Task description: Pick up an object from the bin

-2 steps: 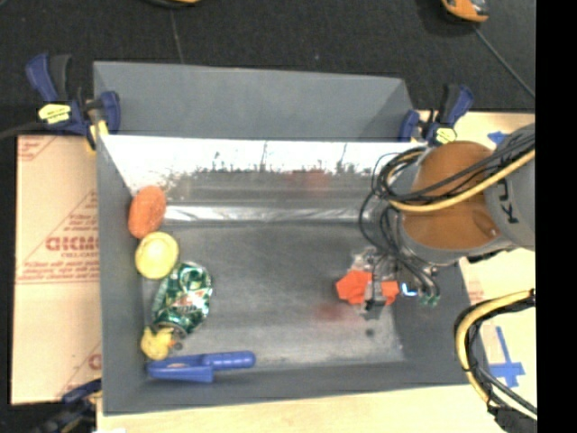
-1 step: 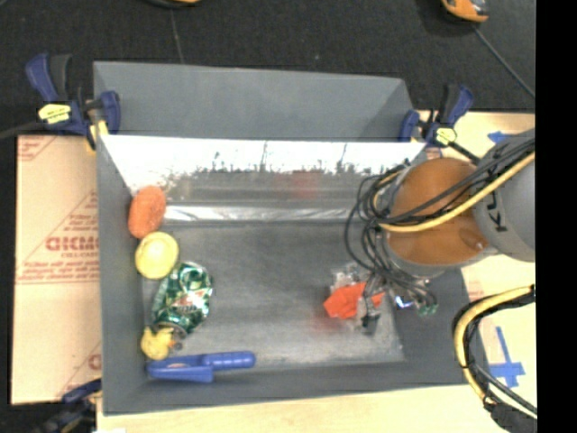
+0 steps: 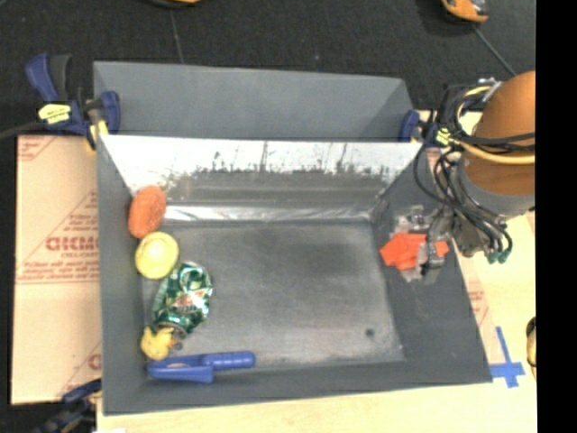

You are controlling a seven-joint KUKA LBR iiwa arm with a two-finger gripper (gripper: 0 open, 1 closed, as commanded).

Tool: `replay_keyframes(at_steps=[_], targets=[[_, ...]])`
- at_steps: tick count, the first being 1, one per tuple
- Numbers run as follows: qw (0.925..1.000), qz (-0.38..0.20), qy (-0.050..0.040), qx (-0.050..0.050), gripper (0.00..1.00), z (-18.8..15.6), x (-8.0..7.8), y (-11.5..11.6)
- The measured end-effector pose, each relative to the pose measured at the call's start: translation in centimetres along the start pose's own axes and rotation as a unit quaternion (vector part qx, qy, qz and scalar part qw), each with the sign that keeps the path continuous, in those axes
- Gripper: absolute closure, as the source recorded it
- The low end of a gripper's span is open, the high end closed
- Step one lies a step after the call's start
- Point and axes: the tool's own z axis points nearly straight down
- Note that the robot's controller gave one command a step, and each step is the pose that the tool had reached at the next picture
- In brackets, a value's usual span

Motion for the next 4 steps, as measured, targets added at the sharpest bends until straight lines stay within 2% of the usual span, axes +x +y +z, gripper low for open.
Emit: replay_keyframes(at_steps=[1, 2, 3, 4], targets=[[1.0000, 0.000, 0.0006, 0.000, 1.00, 0.0, 0.0, 0.0], [0.9969, -0.079, -0.0008, 0.001, 1.00, 5.3, 1.5, 1.0], [0.9943, -0.106, -0.0046, 0.002, 1.00, 12.6, -0.3, 1.3], [0.9746, -0.224, -0.0033, 0.002, 1.00, 17.2, 1.6, -1.0]])
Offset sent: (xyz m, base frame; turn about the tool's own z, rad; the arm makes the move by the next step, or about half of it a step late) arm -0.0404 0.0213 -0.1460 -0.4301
